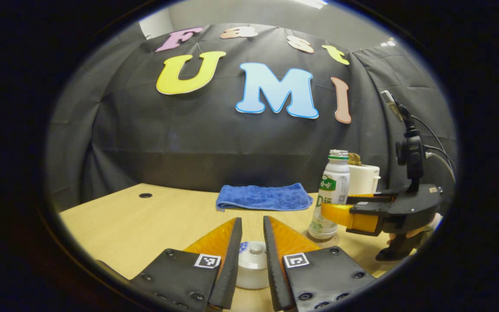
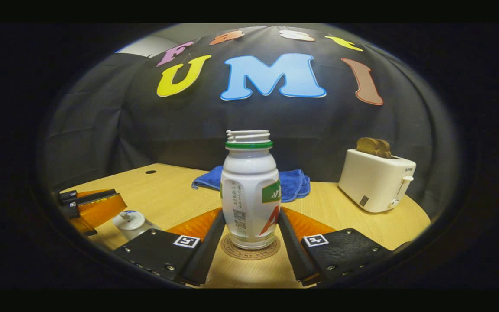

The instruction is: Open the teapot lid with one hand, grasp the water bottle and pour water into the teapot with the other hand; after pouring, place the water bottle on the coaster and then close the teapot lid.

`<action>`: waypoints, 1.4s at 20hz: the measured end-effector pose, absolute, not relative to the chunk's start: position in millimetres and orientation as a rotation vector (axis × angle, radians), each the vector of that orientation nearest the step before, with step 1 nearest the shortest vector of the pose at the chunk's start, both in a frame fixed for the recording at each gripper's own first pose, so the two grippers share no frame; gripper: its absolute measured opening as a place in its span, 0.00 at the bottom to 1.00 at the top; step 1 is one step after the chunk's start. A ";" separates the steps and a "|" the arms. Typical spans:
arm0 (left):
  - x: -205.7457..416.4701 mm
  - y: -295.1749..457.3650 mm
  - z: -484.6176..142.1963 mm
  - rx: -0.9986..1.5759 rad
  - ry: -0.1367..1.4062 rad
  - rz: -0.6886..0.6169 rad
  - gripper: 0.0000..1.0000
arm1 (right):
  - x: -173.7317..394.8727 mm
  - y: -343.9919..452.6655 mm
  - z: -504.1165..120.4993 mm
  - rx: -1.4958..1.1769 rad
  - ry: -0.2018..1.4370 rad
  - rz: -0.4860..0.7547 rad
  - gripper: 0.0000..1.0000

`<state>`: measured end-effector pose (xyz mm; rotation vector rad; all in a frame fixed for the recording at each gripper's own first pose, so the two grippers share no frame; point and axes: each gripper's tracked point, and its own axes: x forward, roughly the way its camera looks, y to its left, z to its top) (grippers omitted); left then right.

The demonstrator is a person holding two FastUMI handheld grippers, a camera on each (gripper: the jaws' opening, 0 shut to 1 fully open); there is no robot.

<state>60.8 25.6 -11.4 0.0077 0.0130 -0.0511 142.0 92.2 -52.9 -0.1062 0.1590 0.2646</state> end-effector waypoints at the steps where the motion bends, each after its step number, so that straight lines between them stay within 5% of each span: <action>1: 60.7 25.3 -12.4 0.007 0.014 -0.052 0.43 | 142.7 91.7 -55.6 -0.108 0.165 0.263 0.72; 8: 60.8 26.0 -11.3 0.005 0.016 -0.053 0.43 | 142.5 93.2 -57.7 -0.111 0.167 0.275 0.74; 12: 60.6 24.4 -12.2 0.005 0.021 -0.056 0.42 | 134.1 94.9 -53.4 -0.131 0.150 0.281 0.98; 28: 17.5 -2.3 -14.2 -0.021 0.007 -0.093 0.43 | 53.1 50.1 -17.7 -0.098 0.008 0.126 0.98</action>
